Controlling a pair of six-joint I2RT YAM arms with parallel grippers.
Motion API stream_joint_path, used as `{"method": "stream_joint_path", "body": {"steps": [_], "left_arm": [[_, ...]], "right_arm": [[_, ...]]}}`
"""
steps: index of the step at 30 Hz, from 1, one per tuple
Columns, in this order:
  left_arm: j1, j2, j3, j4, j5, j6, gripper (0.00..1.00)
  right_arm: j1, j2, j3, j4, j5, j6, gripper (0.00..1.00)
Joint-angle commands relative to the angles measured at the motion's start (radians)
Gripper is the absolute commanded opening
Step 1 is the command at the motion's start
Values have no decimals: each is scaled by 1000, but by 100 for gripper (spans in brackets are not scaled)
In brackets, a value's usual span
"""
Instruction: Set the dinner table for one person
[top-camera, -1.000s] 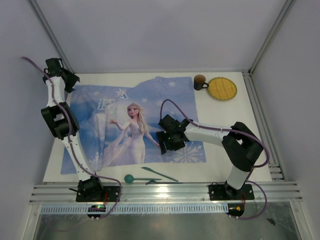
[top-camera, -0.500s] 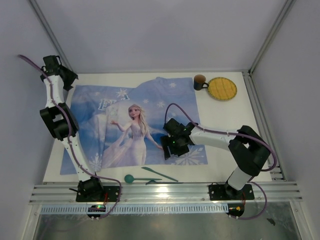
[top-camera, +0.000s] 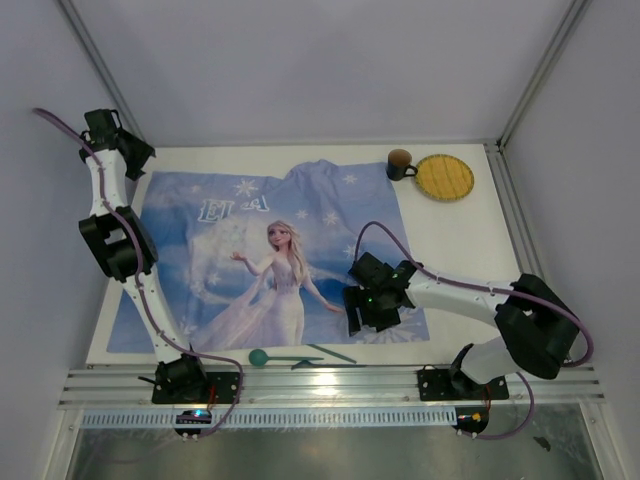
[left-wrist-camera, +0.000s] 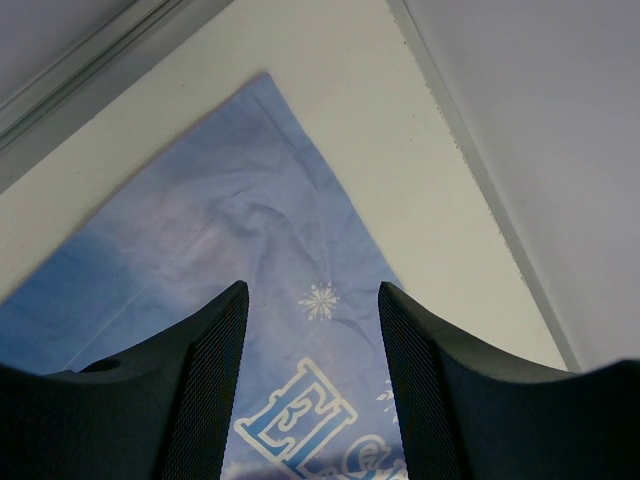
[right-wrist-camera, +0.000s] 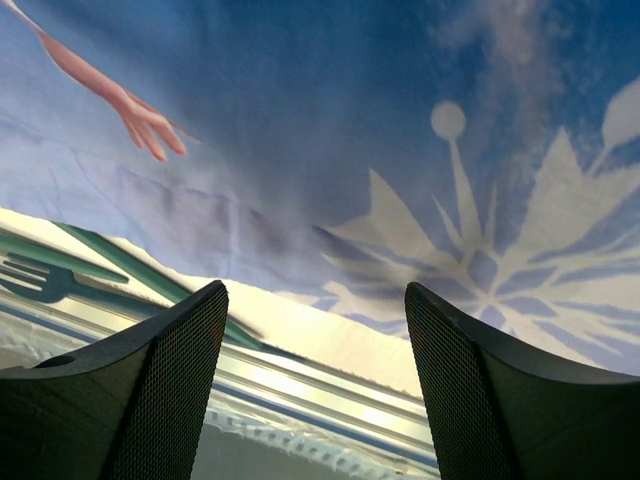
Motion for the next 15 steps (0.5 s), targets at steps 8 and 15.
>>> {"method": "stream_joint_path", "body": {"steps": [8,15], "left_arm": [[9,-53,11,-11,4,13,58],[8,-66,-16,-10,14,-1,58]], "right_arm": [[2,-137,-52,-60,11,89,76],[2,-84,26,-83,83,49,76]]}}
